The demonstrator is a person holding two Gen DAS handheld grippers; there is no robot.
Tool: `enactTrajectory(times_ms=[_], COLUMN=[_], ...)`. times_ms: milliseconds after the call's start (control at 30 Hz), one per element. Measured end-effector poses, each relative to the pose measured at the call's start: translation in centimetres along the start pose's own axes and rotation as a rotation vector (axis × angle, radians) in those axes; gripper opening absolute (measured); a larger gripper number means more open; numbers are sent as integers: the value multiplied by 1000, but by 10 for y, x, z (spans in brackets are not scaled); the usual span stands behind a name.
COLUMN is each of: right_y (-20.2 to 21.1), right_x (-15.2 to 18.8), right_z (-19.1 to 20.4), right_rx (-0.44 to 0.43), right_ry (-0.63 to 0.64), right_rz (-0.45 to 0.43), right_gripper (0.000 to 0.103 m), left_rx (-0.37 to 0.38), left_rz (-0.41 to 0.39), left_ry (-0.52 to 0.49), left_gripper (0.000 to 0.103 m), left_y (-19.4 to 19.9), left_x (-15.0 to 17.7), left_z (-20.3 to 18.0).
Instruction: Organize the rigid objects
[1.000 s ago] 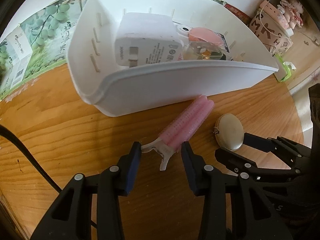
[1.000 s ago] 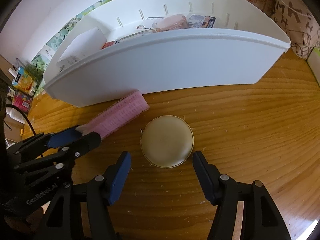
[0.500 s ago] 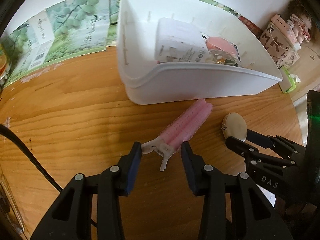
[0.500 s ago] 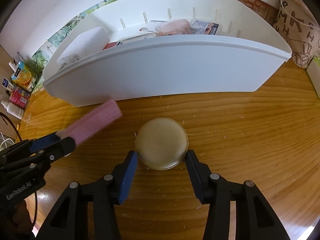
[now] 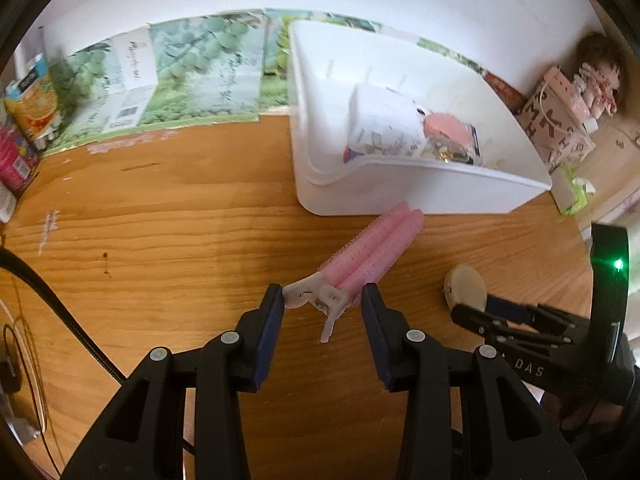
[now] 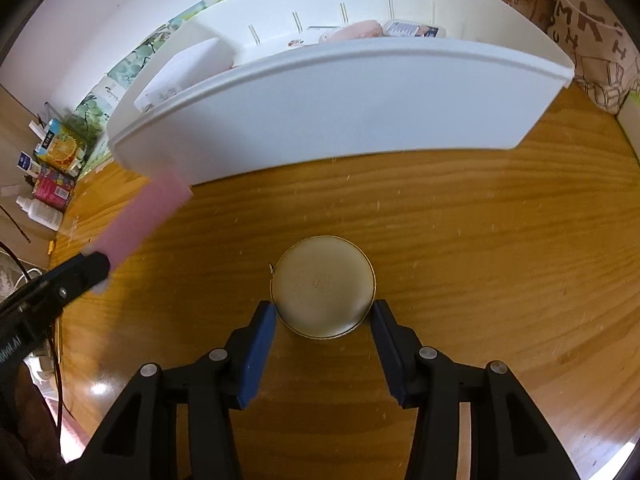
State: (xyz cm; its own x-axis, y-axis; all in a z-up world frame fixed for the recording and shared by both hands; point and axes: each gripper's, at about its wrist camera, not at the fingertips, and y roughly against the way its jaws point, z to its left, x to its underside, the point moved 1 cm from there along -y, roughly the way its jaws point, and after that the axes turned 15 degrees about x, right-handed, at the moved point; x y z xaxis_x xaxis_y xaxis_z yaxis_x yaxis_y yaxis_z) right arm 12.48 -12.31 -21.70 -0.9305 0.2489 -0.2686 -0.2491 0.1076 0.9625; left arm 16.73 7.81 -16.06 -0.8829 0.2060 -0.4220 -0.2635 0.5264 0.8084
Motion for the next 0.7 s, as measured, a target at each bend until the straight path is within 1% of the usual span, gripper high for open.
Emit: enactTrajectory(times_ms=[100,267,400,433,467,500,600,700], right_y=[6,23,36,37,41,45,53,57], right_x=[4,11,13,13,12,10,4,0], right_z=[-1,-3,-10,-10,-11,-13,-11,-11], right_rx=[-3,-5,23,25,15,14,56,68], right_ry=[1,14,27,26,24,26,51,70], right_rz=[-6,-33,-64,-69,-77,-86,-124,-145], right_gripper=[49,49,48,44,29,23,22,22], left_rx=[-1,-2,8,11,22,32,65,64], left_rz=[-41,-132,-217,-232,-255,-266,-292,-293], left_ry=[11,11,12,9,8,13,32,27], left_gripper=[43,42,39,27,15,9,9,9], left_y=[11,34,54,57,62,64,69,68], left_x=[0,-4,-12,-14,-16,-18,-24,-24], left_z=[3,6,9,9,8,9,11,10])
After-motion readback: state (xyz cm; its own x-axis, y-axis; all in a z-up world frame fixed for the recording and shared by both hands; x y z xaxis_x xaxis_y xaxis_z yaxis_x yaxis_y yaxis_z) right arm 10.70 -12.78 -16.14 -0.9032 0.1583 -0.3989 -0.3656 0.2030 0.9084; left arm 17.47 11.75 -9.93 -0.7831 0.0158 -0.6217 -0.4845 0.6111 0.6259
